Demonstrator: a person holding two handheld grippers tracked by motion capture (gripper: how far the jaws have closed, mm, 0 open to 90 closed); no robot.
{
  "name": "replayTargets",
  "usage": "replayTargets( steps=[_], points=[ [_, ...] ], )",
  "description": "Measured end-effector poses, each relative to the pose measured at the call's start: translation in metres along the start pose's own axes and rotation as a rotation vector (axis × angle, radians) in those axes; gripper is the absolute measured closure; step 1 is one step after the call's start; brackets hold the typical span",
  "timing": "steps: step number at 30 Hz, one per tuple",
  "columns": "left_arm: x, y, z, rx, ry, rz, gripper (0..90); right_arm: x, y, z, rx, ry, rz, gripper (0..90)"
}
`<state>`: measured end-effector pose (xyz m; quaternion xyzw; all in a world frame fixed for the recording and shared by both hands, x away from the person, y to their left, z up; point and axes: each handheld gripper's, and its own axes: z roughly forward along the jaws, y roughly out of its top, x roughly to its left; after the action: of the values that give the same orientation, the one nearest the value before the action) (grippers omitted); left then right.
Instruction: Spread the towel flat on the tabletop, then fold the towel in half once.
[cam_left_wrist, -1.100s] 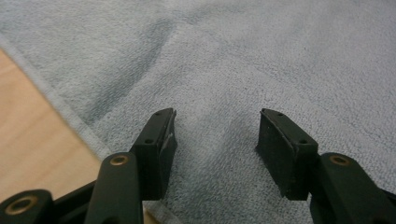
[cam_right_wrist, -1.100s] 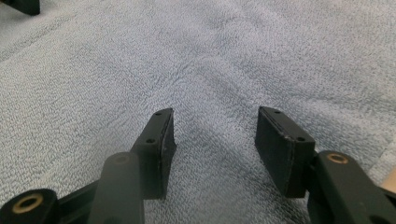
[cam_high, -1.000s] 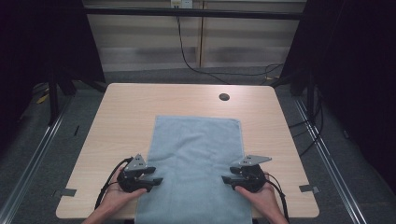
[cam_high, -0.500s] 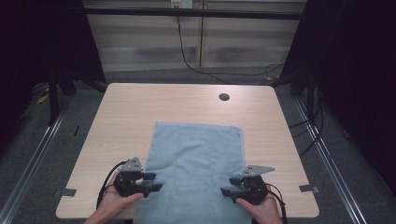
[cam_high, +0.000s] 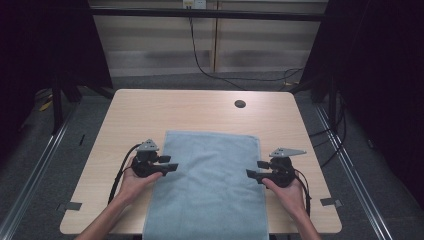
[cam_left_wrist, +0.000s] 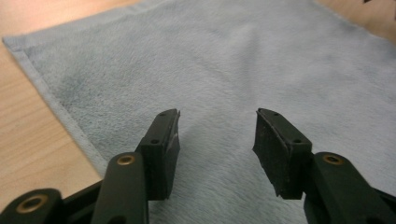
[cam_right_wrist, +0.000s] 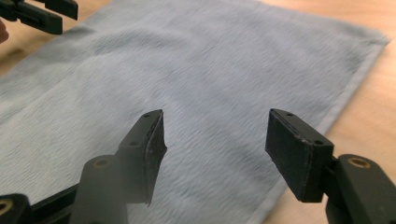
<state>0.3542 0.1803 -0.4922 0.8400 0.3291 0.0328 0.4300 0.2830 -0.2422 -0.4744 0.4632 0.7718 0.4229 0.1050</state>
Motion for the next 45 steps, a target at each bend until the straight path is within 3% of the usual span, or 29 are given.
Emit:
replayTargets(
  steps=[6, 12, 16, 19, 22, 25, 31, 37, 41, 45],
  points=[
    [-0.003, -0.007, 0.004, 0.029, 0.026, 0.042, 48.8, -0.014, 0.017, 0.014, 0.009, -0.024, -0.014, 35.2],
    [0.003, -0.012, 0.006, 0.015, 0.02, 0.027, 48.6, -0.035, 0.037, 0.033, 0.012, -0.048, -0.018, 34.8],
    [0.003, -0.014, 0.006, 0.003, 0.014, 0.048, 48.5, -0.045, 0.045, 0.043, -0.04, -0.048, -0.003, 35.3],
    [0.004, -0.015, 0.006, -0.004, 0.007, 0.047, 48.5, -0.051, 0.051, 0.058, 0.021, -0.068, -0.027, 34.7],
    [0.004, -0.016, 0.005, -0.004, 0.0, 0.046, 48.5, -0.056, 0.058, 0.068, 0.036, -0.073, -0.01, 34.8],
    [0.005, -0.017, 0.004, -0.005, -0.012, 0.039, 48.5, -0.058, 0.06, 0.078, 0.072, -0.121, -0.034, 35.2],
    [0.005, -0.018, 0.004, -0.01, -0.007, 0.037, 48.9, -0.074, 0.057, 0.084, 0.078, -0.148, 0.003, 34.3],
    [0.006, -0.02, 0.001, -0.012, -0.039, 0.008, 48.9, -0.071, 0.054, 0.086, 0.116, -0.154, -0.038, 34.3],
    [0.004, -0.024, -0.004, -0.01, -0.052, 0.003, 48.9, -0.066, 0.049, 0.086, 0.098, -0.185, -0.078, 34.9],
    [0.001, -0.026, -0.007, 0.004, -0.056, 0.014, 48.9, -0.063, 0.049, 0.085, 0.116, -0.178, -0.088, 41.3]
  ],
)
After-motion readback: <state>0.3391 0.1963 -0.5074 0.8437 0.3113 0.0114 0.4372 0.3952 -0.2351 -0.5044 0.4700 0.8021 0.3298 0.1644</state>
